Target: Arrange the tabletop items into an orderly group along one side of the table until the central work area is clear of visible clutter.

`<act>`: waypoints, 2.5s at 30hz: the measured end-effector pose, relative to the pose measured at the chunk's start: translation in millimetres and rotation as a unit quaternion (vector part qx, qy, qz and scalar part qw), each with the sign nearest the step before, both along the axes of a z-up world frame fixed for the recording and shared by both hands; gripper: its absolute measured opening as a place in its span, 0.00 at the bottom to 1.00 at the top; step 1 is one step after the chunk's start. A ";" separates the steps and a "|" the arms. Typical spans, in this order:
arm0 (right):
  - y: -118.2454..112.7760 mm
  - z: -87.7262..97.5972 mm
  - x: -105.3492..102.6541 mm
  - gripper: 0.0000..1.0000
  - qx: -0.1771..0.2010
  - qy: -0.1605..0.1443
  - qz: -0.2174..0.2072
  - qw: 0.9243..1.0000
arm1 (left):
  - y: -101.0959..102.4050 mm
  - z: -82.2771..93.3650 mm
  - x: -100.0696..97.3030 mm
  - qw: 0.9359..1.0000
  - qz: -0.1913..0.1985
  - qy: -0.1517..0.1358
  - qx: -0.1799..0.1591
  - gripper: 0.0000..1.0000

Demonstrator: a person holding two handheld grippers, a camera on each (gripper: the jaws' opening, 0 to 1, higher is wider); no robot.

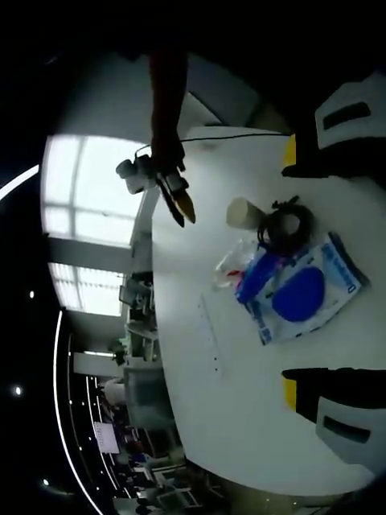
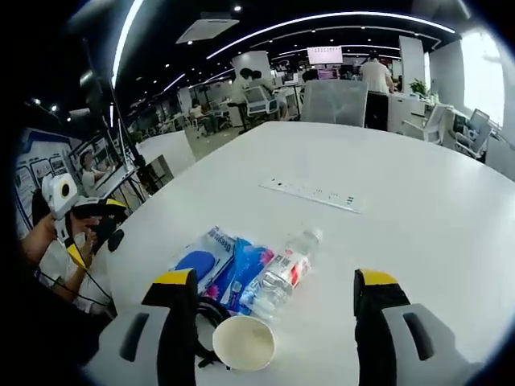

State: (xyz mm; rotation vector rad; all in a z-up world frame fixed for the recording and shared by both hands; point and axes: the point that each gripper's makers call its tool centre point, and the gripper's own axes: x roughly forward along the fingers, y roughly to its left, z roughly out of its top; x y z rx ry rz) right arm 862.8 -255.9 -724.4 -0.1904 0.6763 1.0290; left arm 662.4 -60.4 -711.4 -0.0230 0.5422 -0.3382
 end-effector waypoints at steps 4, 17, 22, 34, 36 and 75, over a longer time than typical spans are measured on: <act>2.5 0.0 1.0 0.70 -0.002 0.001 0.001 1.000 | 0.4 2.7 1.9 1.000 0.003 -0.003 -0.001 0.97; 21.1 -13.7 34.6 0.66 -0.001 0.019 -0.028 0.999 | -0.9 5.4 18.4 1.000 0.002 -0.011 -0.021 0.96; 31.9 -29.6 39.3 0.66 -0.023 0.024 -0.020 0.999 | 2.9 -2.1 20.9 1.000 -0.005 -0.003 -0.016 0.96; 57.5 -50.8 72.8 0.54 -0.016 0.042 -0.094 0.995 | 14.1 -2.4 26.8 1.000 -0.002 -0.009 -0.019 0.95; 58.6 -56.6 76.4 0.52 -0.019 0.049 -0.105 0.993 | 15.2 -3.8 27.2 1.000 -0.002 -0.008 -0.019 0.95; 90.4 -141.3 128.6 0.30 -0.085 0.100 -0.210 0.969 | 50.2 -22.0 43.4 0.999 0.024 -0.006 -0.045 0.90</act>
